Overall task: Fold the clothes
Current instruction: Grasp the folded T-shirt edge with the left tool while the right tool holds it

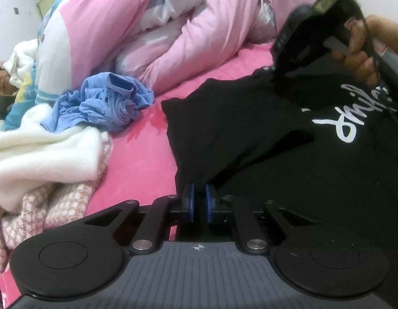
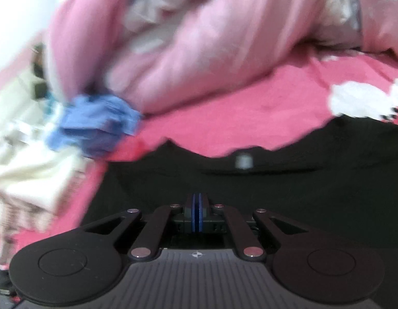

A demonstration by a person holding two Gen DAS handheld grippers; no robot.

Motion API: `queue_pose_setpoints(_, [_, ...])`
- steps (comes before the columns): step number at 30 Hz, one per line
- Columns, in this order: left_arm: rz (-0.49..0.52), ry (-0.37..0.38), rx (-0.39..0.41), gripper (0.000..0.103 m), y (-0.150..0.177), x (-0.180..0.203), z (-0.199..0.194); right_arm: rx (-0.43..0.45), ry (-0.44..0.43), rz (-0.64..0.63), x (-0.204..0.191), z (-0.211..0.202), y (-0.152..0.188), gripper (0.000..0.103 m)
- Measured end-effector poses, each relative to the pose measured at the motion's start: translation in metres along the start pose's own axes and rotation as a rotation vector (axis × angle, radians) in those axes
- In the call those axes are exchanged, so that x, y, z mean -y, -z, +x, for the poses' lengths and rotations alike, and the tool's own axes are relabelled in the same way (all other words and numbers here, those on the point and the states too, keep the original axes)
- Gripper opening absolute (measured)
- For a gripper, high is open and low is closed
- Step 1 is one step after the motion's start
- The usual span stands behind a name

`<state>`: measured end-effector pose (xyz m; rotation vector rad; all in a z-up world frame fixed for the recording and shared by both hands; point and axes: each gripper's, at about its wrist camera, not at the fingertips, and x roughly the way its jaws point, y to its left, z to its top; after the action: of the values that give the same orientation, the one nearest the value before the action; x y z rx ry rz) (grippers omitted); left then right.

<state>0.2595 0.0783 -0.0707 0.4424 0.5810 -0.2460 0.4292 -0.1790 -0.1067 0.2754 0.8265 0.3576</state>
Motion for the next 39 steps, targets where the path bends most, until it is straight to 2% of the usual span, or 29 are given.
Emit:
queue_pose_setpoints(6, [-0.005,0.001,-0.001,0.008,0.002,-0.002,-0.002,0.109,-0.021,-0.032,-0.010,-0.040,-0.003,0.003])
queue_pose_setpoints(9, [0.003,-0.006,0.000,0.008,0.002,0.000,-0.002,0.066,-0.137,-0.185,-0.049,-0.057,0.009,0.003])
queue_pose_setpoints(12, [-0.003,-0.005,0.005,0.009,0.003,-0.001,-0.002,-0.018,-0.209,-0.350,-0.083,-0.055,0.037,0.003])
queue_pose_setpoints(14, [-0.007,-0.005,0.005,0.009,0.003,-0.001,-0.003,-0.162,-0.219,-0.428,-0.096,-0.039,0.062,0.003])
queue_pose_setpoints(15, [-0.009,-0.005,0.005,0.009,0.003,-0.002,-0.003,-0.175,-0.210,-0.466,-0.100,-0.037,0.072,0.003])
queue_pose_setpoints(17, [-0.011,-0.006,0.008,0.009,0.004,-0.002,-0.005,-0.158,-0.189,-0.551,-0.110,-0.047,0.075,0.003])
queue_pose_setpoints(19, [-0.009,-0.010,0.011,0.009,0.005,-0.003,-0.006,-0.156,-0.180,-0.581,-0.120,-0.055,0.062,0.003])
queue_pose_setpoints(21, [0.002,-0.019,0.011,0.011,0.005,-0.001,-0.008,-0.087,-0.173,-0.614,-0.130,-0.060,0.044,0.003])
queue_pose_setpoints(23, [0.018,-0.031,0.011,0.012,0.007,0.001,-0.009,-0.032,-0.156,-0.613,-0.142,-0.050,0.021,0.003])
queue_pose_setpoints(25, [0.026,-0.037,0.009,0.012,0.007,0.002,-0.010,-0.024,-0.162,-0.584,-0.149,-0.026,0.000,0.003])
queue_pose_setpoints(30, [0.009,-0.026,0.003,0.012,0.010,-0.001,-0.011,-0.126,-0.141,-0.434,-0.145,0.069,-0.026,0.002])
queue_pose_setpoints(32, [-0.004,-0.019,0.002,0.013,0.010,-0.003,-0.012,-0.133,-0.168,-0.351,-0.142,0.096,-0.029,0.001])
queue_pose_setpoints(36, [-0.024,-0.019,0.000,0.018,0.010,-0.006,-0.012,-0.099,-0.198,-0.228,-0.136,0.107,-0.037,0.001])
queue_pose_setpoints(39, [-0.025,-0.026,-0.002,0.020,0.010,-0.005,-0.013,-0.074,-0.185,-0.185,-0.132,0.089,-0.039,0.003])
